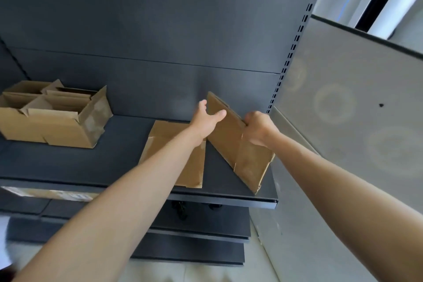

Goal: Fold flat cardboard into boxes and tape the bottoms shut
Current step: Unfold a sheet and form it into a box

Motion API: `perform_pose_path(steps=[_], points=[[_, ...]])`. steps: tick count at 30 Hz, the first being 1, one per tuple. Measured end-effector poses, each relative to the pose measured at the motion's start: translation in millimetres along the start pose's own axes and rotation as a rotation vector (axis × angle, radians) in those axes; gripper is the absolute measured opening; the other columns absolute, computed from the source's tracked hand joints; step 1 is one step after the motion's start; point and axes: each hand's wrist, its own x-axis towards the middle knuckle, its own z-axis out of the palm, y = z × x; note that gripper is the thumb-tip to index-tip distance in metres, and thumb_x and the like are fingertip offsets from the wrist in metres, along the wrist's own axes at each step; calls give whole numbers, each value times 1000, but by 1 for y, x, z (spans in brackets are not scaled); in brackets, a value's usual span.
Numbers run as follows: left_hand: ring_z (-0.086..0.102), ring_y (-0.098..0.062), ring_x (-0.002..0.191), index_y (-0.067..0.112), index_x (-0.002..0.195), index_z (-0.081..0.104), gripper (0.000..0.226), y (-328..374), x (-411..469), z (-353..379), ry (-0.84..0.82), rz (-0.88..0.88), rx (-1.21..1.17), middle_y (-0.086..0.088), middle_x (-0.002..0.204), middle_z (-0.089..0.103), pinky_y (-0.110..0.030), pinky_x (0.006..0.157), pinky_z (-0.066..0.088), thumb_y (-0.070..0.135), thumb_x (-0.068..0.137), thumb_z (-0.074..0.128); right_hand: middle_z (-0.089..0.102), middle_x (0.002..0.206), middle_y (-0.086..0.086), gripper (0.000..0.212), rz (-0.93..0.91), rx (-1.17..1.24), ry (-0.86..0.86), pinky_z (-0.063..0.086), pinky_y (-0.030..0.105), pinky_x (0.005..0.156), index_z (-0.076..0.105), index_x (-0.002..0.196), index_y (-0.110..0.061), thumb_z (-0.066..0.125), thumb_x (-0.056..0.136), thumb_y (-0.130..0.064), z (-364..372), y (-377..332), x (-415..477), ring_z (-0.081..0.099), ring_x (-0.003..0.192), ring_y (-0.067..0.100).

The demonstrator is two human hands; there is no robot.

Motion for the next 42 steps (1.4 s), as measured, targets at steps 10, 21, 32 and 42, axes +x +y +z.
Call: perform_pose_path(steps=[10,21,32,42], points=[[41,-26,127,20,145,27,67,10,1,20,193,-32,133,-4,147,27,-32,86,38,37,90,62,64,110,11,40,-36,-64,-26,51,37,89,66,104,-15,38,83,6,-33,43,14,59,101,32],[47,-19,100,7,122,59,39,18,-1,18,54,-40,296,-8,124,56,-30,83,42,28,90,64,50,125,5,39,221,161,26,34,44,102,59,121,-25,53,83,-33,-41,74,27,33,126,35],[42,-35,129,7,134,48,58,26,-4,6,-30,-235,191,-12,139,46,-51,101,42,29,85,70,49,99,11,57,420,606,10,42,36,63,42,125,-5,69,84,-34,-43,78,25,46,86,25],[60,-30,92,9,114,56,42,29,-7,-3,-86,-376,169,-11,97,60,-47,80,53,32,82,73,48,97,10,42,433,636,-53,47,43,98,40,127,-3,56,88,-8,-44,61,23,50,104,25]])
